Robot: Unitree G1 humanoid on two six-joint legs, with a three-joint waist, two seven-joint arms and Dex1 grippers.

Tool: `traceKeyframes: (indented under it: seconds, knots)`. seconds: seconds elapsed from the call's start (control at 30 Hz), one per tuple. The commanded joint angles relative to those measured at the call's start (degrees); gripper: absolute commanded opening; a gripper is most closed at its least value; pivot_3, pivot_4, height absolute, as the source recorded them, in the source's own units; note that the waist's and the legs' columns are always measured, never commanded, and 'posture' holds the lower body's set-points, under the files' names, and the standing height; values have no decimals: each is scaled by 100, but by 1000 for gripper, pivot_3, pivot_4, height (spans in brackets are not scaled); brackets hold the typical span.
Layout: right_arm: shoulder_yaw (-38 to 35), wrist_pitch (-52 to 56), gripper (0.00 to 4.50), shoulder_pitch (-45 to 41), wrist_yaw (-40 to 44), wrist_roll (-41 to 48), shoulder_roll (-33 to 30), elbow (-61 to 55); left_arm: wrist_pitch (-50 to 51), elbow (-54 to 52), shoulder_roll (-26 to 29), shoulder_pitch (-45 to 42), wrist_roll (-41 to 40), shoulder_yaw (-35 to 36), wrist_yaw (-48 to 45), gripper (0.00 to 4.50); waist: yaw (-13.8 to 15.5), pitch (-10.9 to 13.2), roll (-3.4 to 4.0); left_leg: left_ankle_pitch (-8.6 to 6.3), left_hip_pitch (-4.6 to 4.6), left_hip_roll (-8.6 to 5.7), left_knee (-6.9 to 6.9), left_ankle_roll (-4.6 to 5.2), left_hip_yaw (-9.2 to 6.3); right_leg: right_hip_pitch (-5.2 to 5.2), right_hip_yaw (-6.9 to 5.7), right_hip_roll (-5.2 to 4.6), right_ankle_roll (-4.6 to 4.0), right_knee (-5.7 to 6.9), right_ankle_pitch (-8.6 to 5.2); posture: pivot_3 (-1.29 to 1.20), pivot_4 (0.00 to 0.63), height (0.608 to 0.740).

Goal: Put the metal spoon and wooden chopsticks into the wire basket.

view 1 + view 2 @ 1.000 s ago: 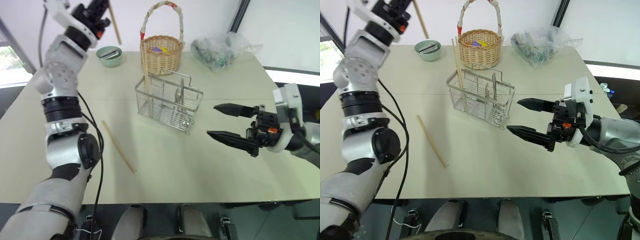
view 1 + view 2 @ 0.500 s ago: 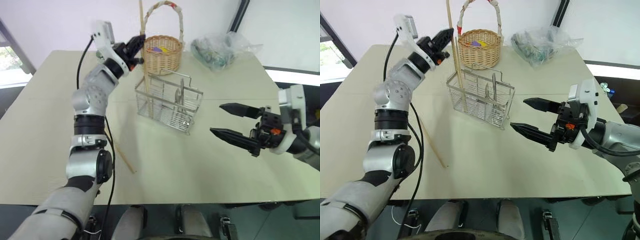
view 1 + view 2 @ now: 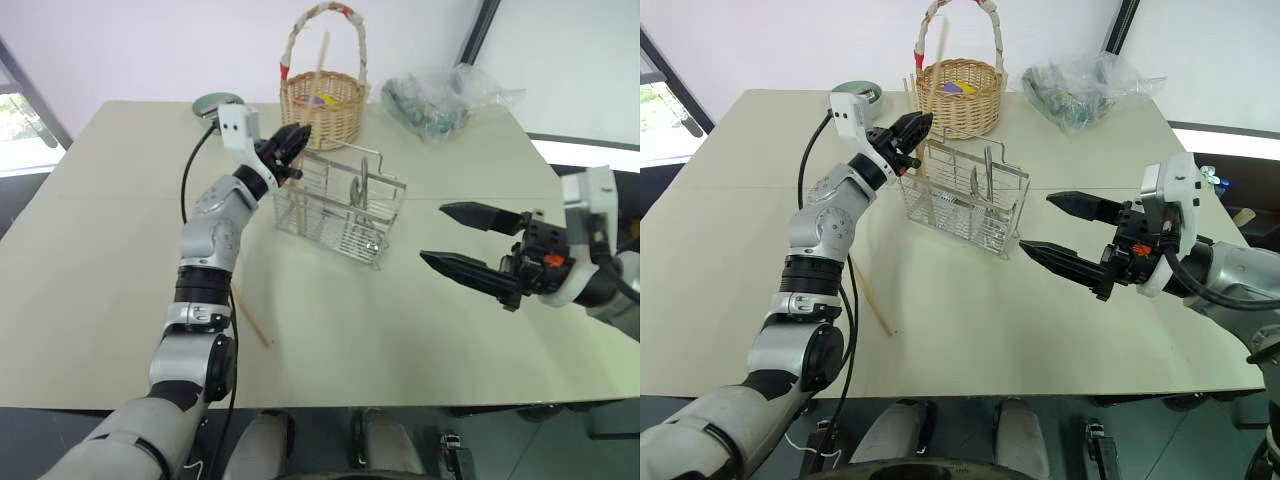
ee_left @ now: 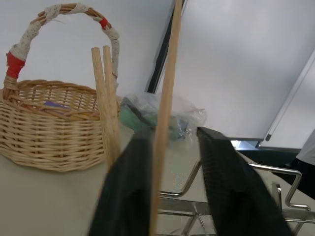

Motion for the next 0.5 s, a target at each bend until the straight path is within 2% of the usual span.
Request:
traceKeyframes:
  seconds: [0.03,0.1,0.3,0.4,0.5]
  knots:
    - [-164,-60,4312,-142,-22,80,-83,37,65,-466,20,-48,-167,91,50,3700,-1,0,0,0,-1,0,0,0,0,-1,0,0,0,0,0,0,150,678]
    - [-121,-76,4312,-166,-22,54,-64,65,186,-632,63,-27,-235,120,97,4463,-1,0,0,0,-1,0,-1,0,0,-1,0,0,0,-1,0,0,150,678]
    - [-39,-98,4312,-212,-8,-8,-17,128,743,-1131,453,-124,-476,370,330,4463,-11,0,1,0,1,1,-3,1,0,-2,0,2,0,-1,0,0,150,678]
    - [-24,-113,4312,-193,16,-62,-15,140,1418,-1371,1019,-361,-570,477,462,4463,-13,1,2,0,4,3,-3,1,0,-2,0,5,0,2,0,0,150,678]
    - [-1,-144,4312,-159,106,-145,-21,143,2545,-1318,1800,-686,-474,404,658,4463,-12,2,1,0,3,4,-3,1,-5,-2,0,11,0,3,0,0,150,678]
